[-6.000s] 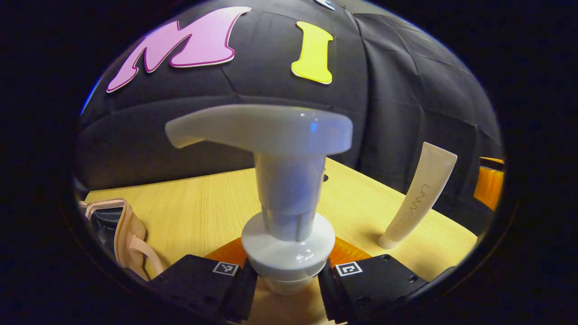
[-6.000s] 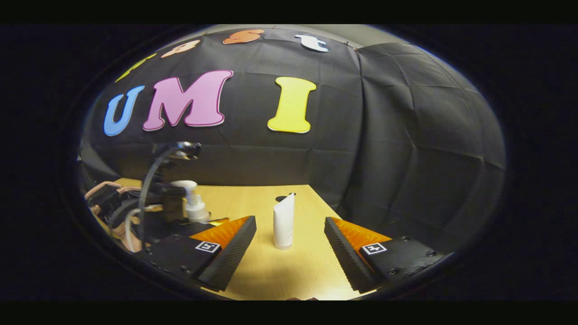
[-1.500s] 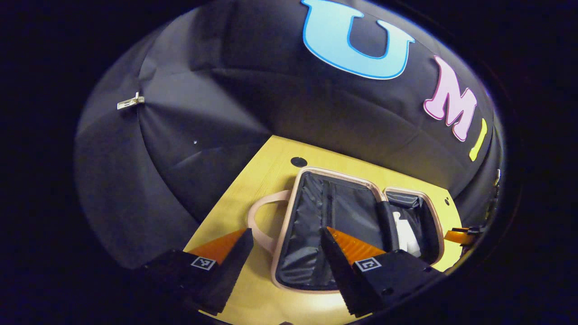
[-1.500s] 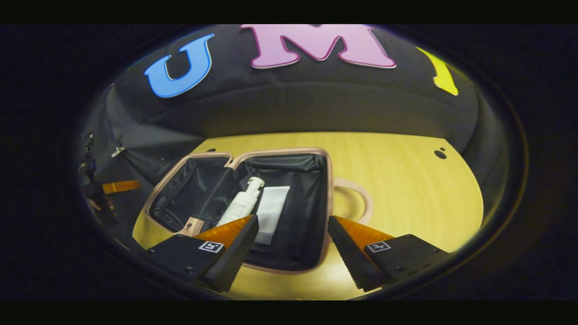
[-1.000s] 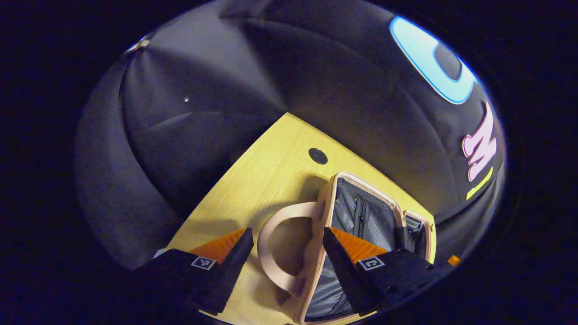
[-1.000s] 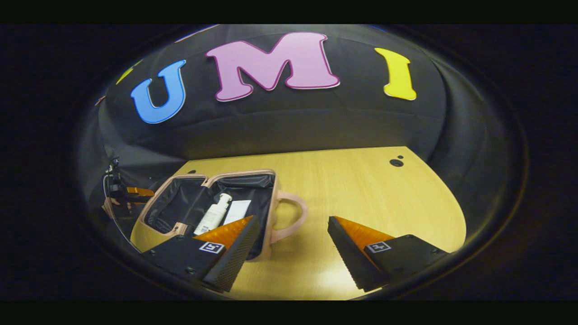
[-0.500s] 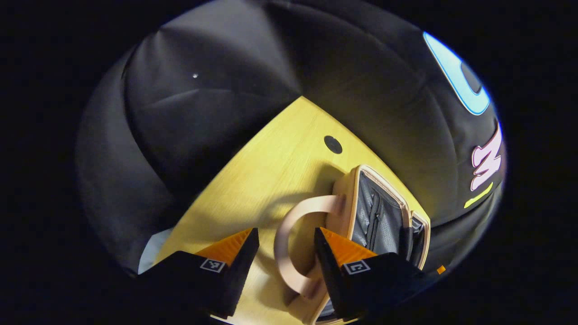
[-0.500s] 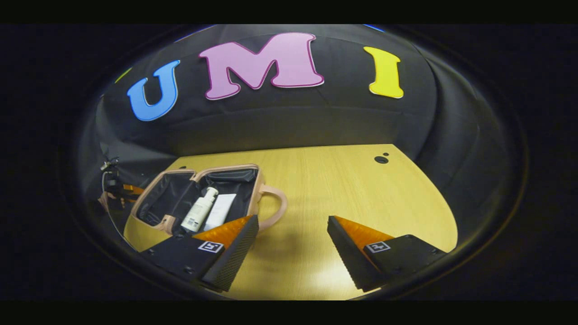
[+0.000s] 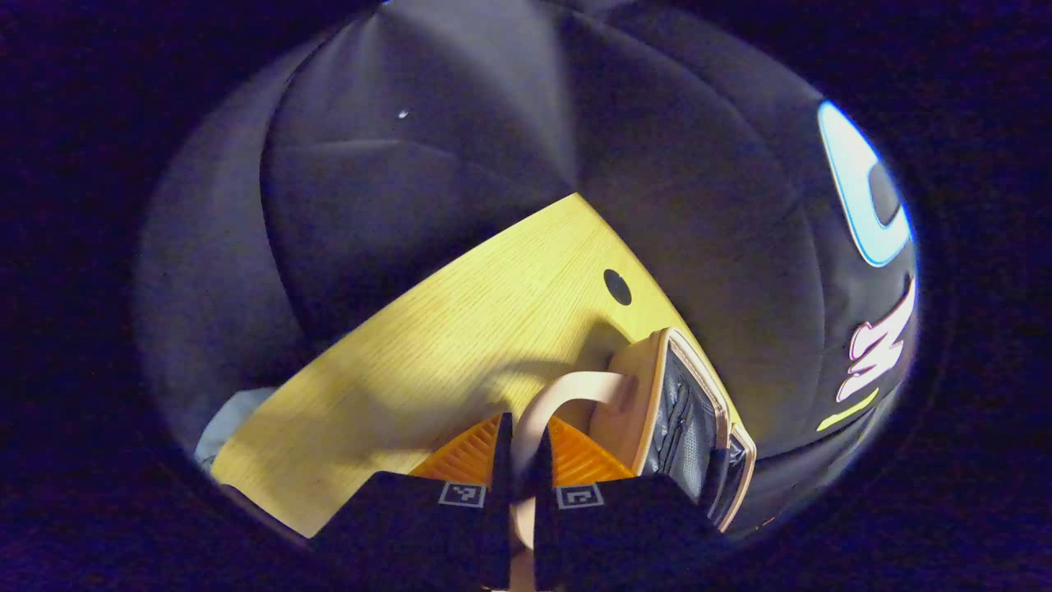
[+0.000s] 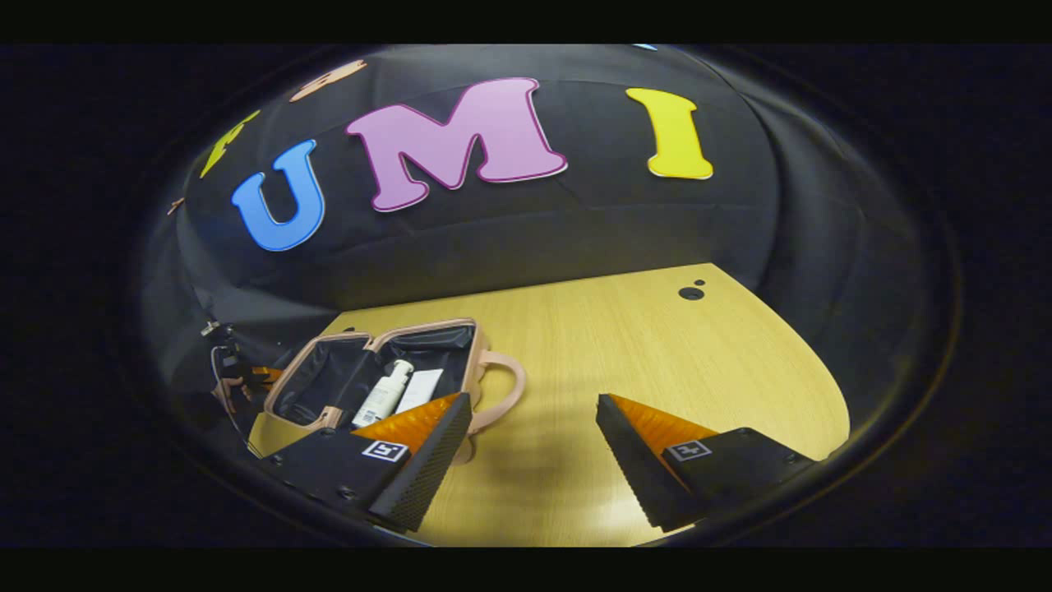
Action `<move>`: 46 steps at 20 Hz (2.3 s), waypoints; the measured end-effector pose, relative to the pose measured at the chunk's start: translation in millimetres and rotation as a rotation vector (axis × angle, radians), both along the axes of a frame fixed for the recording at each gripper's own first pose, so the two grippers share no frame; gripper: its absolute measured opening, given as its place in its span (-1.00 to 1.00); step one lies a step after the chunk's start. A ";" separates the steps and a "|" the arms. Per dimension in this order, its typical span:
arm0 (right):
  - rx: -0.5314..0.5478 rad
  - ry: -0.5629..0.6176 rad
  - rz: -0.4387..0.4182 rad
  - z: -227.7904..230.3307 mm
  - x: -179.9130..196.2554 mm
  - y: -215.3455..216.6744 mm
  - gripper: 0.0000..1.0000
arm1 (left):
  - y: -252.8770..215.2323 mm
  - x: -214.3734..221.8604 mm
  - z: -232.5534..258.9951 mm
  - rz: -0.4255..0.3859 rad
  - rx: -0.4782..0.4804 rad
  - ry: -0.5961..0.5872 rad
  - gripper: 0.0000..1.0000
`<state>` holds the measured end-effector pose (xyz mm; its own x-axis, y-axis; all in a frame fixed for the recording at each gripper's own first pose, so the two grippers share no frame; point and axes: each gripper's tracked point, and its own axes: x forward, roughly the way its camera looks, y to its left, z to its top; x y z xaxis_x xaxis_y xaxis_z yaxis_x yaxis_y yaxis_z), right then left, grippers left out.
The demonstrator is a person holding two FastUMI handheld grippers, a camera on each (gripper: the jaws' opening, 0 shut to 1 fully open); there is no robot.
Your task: First open the suitcase, pack the skin care products into it, and then close the suitcase.
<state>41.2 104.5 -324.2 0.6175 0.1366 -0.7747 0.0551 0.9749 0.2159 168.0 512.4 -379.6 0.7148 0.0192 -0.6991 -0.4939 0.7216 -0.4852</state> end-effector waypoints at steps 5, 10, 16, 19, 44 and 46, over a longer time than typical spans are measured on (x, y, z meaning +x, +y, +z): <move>-0.011 0.037 0.020 -8.6 -13.7 -11.8 0.94 | -10.0 0.1 88.3 -0.016 0.193 -0.112 -0.87; -0.005 -0.008 0.090 4.1 -6.7 -14.9 0.94 | -77.2 2.7 207.9 -0.054 0.219 -0.266 -0.82; 0.006 -0.073 0.093 27.1 5.5 -45.2 0.94 | -207.5 29.9 279.6 -0.154 0.289 -0.375 -0.82; -0.037 -0.108 0.106 34.1 10.3 -73.1 0.95 | -273.9 39.9 289.2 -0.223 0.413 -0.377 -0.82; -0.100 -0.247 0.027 73.2 -20.1 -135.0 0.95 | -584.9 49.6 128.8 -0.502 0.371 -0.356 0.00; -0.099 -0.274 0.013 98.6 -26.9 -128.5 0.95 | -569.9 14.7 168.1 -0.493 0.401 -0.375 0.89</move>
<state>14.3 -24.0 -225.5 0.8043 0.0782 -0.5890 -0.0052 0.9922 0.1247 182.7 -57.4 -211.5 0.8961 -0.1636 -0.4126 0.0812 0.9744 -0.2098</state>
